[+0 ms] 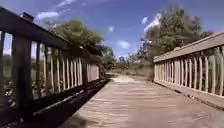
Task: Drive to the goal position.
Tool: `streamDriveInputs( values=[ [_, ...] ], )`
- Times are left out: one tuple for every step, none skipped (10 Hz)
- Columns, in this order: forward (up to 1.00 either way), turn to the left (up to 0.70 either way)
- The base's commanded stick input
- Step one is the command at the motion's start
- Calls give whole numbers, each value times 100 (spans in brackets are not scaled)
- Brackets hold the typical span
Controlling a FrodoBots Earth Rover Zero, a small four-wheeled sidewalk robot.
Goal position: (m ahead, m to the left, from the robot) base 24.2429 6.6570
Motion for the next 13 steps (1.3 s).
streamDriveInputs(
  values=[
    [100,0],
    [100,0],
    [100,0],
    [100,0],
    [100,-6],
    [100,-18],
    [100,-27],
    [100,-27],
    [100,-27],
    [100,-19],
    [100,0],
    [100,0],
    [100,0]
  ],
)
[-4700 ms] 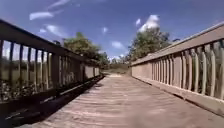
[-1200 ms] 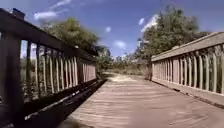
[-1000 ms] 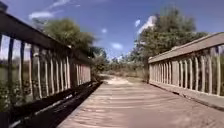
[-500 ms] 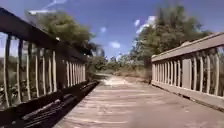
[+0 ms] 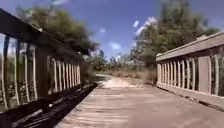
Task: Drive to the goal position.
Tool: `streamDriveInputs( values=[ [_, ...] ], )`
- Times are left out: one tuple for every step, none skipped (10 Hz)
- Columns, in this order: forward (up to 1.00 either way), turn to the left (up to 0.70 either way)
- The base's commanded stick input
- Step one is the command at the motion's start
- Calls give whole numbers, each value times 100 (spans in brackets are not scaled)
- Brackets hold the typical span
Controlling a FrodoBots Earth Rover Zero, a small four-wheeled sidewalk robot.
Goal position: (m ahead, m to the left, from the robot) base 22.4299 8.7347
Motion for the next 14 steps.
streamDriveInputs(
  values=[
    [100,0],
    [100,0],
    [100,-1],
    [100,-27],
    [100,-27],
    [100,-23],
    [100,0],
    [100,0],
    [0,0],
    [0,0],
    [0,0],
    [0,0],
    [0,0],
    [0,0]
  ],
)
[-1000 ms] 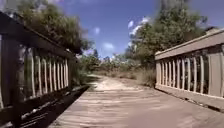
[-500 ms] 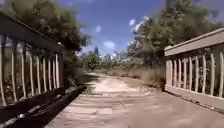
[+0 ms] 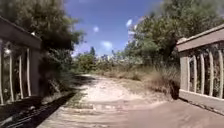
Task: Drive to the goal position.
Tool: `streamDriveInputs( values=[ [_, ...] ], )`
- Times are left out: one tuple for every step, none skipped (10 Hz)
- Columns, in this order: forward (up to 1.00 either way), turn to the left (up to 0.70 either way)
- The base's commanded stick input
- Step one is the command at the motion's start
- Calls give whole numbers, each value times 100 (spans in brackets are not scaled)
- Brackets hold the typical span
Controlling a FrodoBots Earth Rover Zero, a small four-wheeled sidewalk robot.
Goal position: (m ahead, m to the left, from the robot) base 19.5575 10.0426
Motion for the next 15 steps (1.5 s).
streamDriveInputs(
  values=[
    [0,0],
    [0,0],
    [0,0],
    [1,0],
    [30,0],
    [30,0],
    [30,0],
    [30,0],
    [30,0],
    [30,0],
    [30,0],
    [30,0],
    [30,0],
    [30,0],
    [30,0]
  ],
)
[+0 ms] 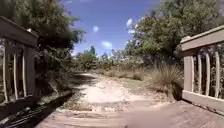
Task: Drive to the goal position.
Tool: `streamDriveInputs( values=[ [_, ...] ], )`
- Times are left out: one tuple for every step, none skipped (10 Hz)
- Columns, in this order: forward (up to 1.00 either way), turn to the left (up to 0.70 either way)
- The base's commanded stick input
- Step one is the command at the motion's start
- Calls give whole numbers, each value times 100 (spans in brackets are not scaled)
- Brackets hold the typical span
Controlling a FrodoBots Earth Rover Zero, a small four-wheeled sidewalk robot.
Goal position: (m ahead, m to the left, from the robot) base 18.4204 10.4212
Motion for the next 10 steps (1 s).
streamDriveInputs(
  values=[
    [30,0],
    [30,0],
    [30,0],
    [30,0],
    [30,0],
    [30,0],
    [30,0],
    [30,0],
    [30,0],
    [30,0]
  ],
)
